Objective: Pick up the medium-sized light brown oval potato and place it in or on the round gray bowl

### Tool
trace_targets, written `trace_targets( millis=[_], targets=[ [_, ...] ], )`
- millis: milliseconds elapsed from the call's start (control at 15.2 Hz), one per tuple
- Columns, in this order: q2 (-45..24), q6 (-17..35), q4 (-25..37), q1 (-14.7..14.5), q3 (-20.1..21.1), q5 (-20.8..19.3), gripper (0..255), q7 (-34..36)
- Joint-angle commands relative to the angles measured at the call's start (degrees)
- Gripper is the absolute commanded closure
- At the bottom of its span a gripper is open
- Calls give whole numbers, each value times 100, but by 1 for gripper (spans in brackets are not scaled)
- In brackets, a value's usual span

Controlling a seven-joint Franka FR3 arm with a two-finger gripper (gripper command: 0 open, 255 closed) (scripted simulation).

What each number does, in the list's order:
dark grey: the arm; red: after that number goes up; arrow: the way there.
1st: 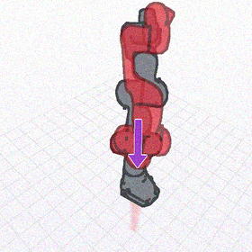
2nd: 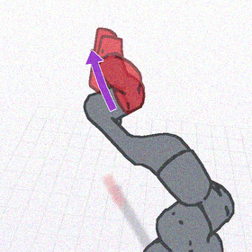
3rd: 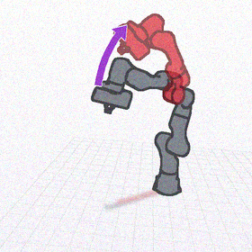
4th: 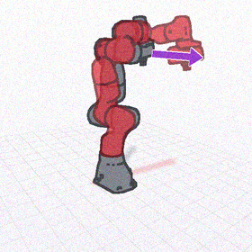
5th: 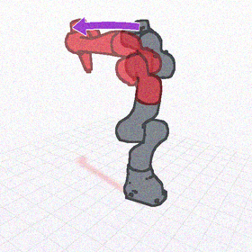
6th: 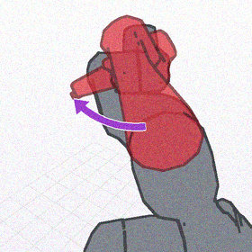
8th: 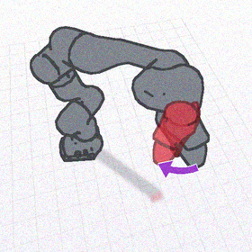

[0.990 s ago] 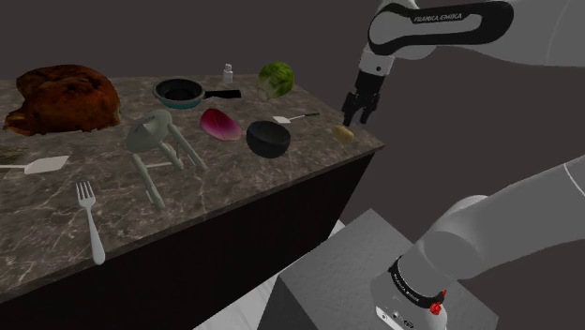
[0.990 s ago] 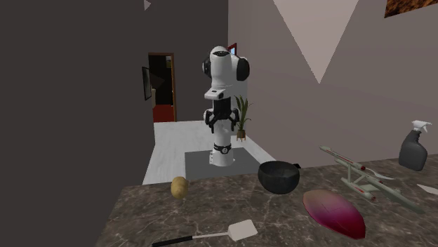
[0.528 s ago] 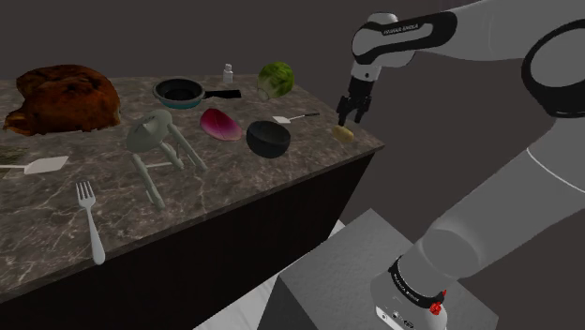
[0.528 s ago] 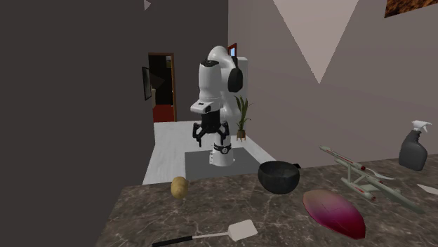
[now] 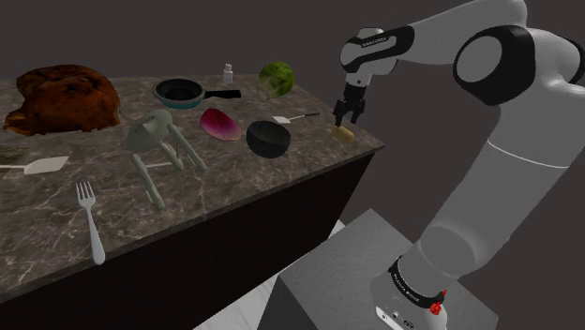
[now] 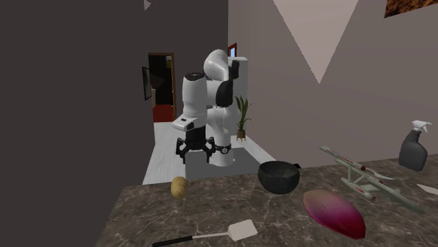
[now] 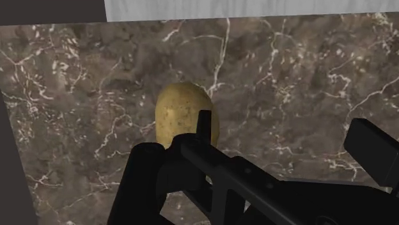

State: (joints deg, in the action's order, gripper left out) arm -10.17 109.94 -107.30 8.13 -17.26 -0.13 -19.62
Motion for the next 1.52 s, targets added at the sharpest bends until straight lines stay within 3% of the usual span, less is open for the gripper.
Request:
trace_targets(
  millis=[0,396,858,1386,1452],
  targets=[
    [-468,92,361,103,-40,94,0,-108],
    [-1634,42,1543,443,-82,318,0,-334],
    [-1782,567,1162,466,-58,366,0,-366],
    [-1781,566,1162,466,-58,366,0,-366],
    [-1781,566,1162,466,-58,366,255,-366]
  ],
)
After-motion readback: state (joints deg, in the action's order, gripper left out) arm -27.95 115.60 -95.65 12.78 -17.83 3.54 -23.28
